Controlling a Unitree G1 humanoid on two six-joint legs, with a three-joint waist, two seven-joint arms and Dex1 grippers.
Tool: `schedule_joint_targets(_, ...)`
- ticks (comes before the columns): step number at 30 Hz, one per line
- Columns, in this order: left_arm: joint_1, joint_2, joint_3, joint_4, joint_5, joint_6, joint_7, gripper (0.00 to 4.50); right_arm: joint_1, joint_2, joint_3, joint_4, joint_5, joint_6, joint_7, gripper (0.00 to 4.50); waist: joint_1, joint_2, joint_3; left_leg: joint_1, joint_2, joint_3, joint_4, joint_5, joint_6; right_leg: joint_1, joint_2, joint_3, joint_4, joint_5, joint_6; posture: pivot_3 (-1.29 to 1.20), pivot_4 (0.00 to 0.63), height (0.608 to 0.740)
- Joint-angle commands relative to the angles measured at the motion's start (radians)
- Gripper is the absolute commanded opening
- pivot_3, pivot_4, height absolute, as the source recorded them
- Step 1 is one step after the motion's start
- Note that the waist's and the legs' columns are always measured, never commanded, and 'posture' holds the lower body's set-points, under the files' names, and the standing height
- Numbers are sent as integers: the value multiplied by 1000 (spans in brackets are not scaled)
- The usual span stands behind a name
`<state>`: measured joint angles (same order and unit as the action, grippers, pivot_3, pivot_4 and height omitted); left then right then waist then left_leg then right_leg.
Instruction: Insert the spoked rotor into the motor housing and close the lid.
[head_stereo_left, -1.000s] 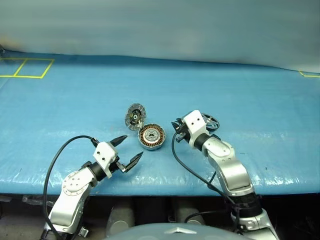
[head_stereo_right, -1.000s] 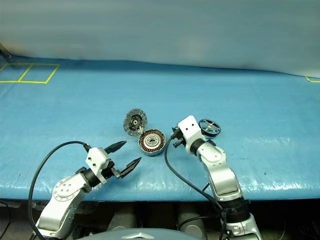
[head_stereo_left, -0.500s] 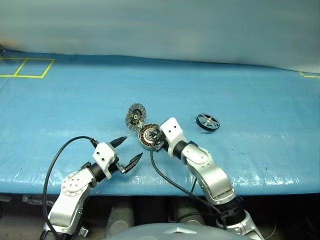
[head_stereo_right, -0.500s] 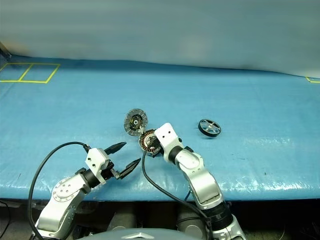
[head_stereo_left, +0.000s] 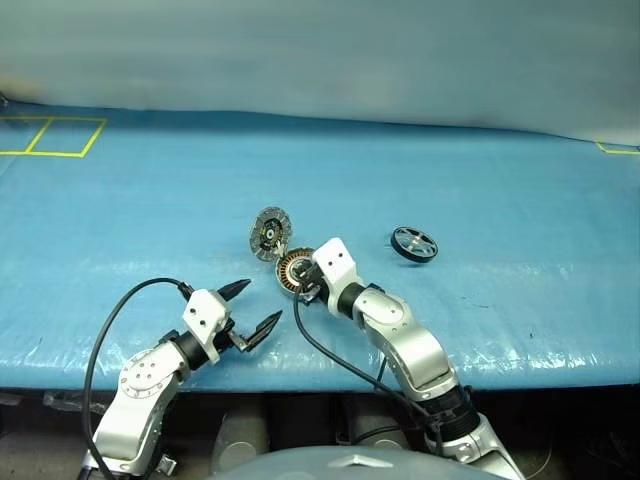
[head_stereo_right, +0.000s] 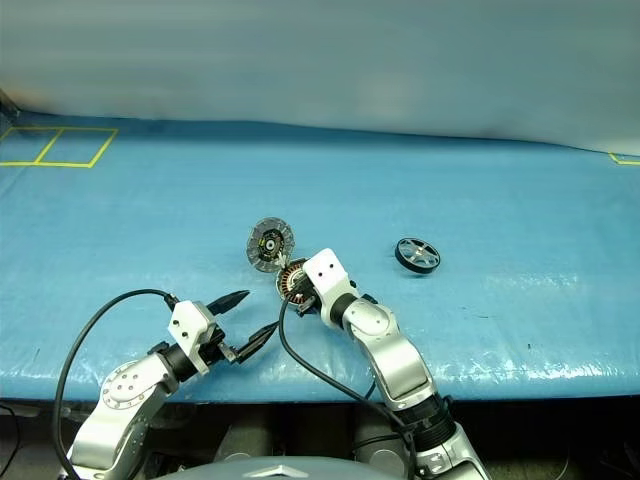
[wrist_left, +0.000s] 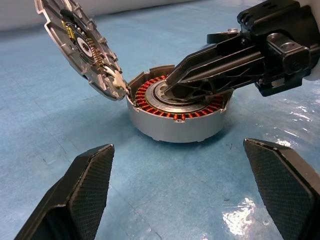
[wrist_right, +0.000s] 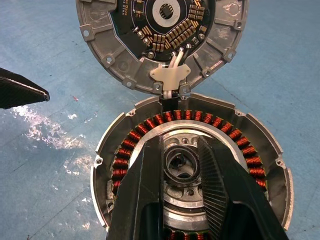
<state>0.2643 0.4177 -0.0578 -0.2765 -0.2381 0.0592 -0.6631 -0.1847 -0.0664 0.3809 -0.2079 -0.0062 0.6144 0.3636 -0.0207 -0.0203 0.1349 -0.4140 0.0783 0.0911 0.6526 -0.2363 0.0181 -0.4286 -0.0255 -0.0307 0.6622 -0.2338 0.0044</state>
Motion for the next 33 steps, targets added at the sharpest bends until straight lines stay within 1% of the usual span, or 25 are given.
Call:
schedule_joint_targets(1, 3, 7, 8, -44, -11, -9, -3, 4500, -5, 6, 13, 23, -4, -19, -9, 658, 0, 0, 0, 0, 0, 0, 0, 0, 0, 0, 0, 0, 0, 0, 0, 0, 150, 740)
schedule_joint_targets(8, 0, 9, 4, -40, -12, -11, -8, 4500, -11, 9, 13, 28, -10, -35, -27, 658, 0, 0, 0, 0, 0, 0, 0, 0, 0, 0, 0, 0, 0, 0, 0, 0, 150, 740)
schedule_joint_targets(24, -28, -4, -3, -14, -7, -12, -8, 4500, -17, -9, -1, -5, -10, -7, -40, 658, 0, 0, 0, 0, 0, 0, 0, 0, 0, 0, 0, 0, 0, 0, 0, 0, 150, 740)
schedule_joint_targets(26, -32, -6, -4, -12, -6, -11, -8, 4500, -16, -10, 2, -9, -6, -5, -34, 1388, 0, 0, 0, 0, 0, 0, 0, 0, 0, 0, 0, 0, 0, 0, 0, 0, 150, 740)
schedule_joint_targets(29, -36, -9, -4, -8, -5, -11, -8, 4500, -12, -7, 5, -44, 11, 4, -21, 2308, 0, 0, 0, 0, 0, 0, 0, 0, 0, 0, 0, 0, 0, 0, 0, 0, 150, 740)
schedule_joint_targets(33, -38, -13, -3, -4, -3, -15, -4, 4500, -15, -16, 2, -159, 59, 63, 19, 2308, 0, 0, 0, -1, 0, 0, 0, 0, 0, -1, 0, 0, 0, 0, 0, 0, 150, 740)
